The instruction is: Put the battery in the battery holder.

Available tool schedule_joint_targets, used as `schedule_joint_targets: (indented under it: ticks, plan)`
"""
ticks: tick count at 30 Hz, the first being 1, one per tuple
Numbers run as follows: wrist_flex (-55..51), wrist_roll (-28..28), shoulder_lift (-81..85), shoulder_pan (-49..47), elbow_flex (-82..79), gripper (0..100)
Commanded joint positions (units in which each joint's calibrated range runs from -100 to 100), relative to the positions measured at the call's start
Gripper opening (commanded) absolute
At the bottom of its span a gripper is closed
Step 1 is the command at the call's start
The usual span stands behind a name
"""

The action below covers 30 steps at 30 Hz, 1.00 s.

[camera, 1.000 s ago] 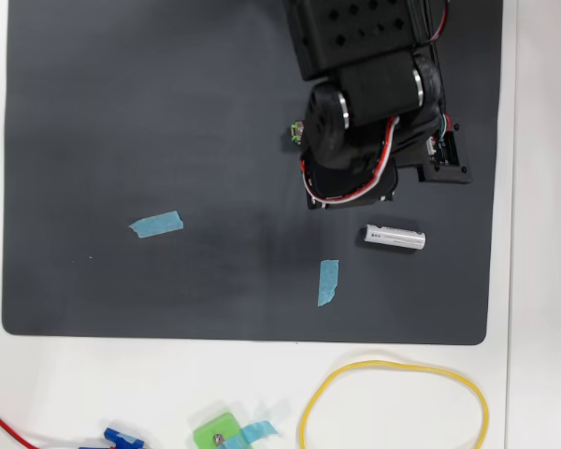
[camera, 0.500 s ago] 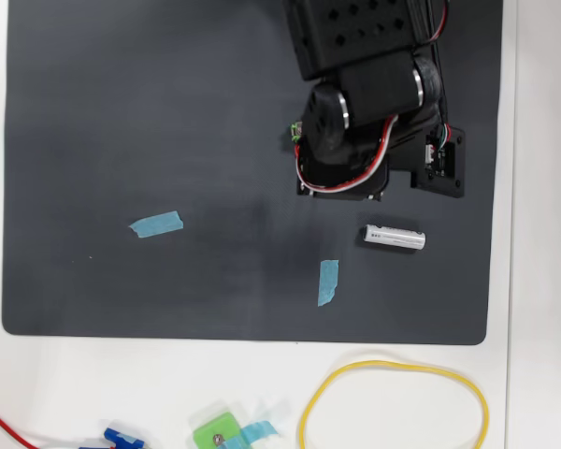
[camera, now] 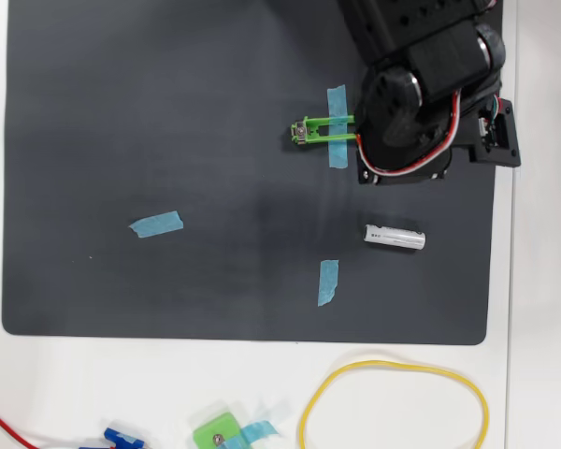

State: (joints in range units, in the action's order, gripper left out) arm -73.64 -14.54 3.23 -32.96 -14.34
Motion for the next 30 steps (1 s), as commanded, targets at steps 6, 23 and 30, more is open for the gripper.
schedule_joint_targets:
  ticks: [6, 23, 30]
  plan:
    - [6.4, -1.1, 0.2, -0.7, 2.7, 1]
    - [16.0, -6.2, -7.5, 0.0, 2.7, 0]
    - [17.3, -6.1, -8.6, -0.1, 4.6, 0]
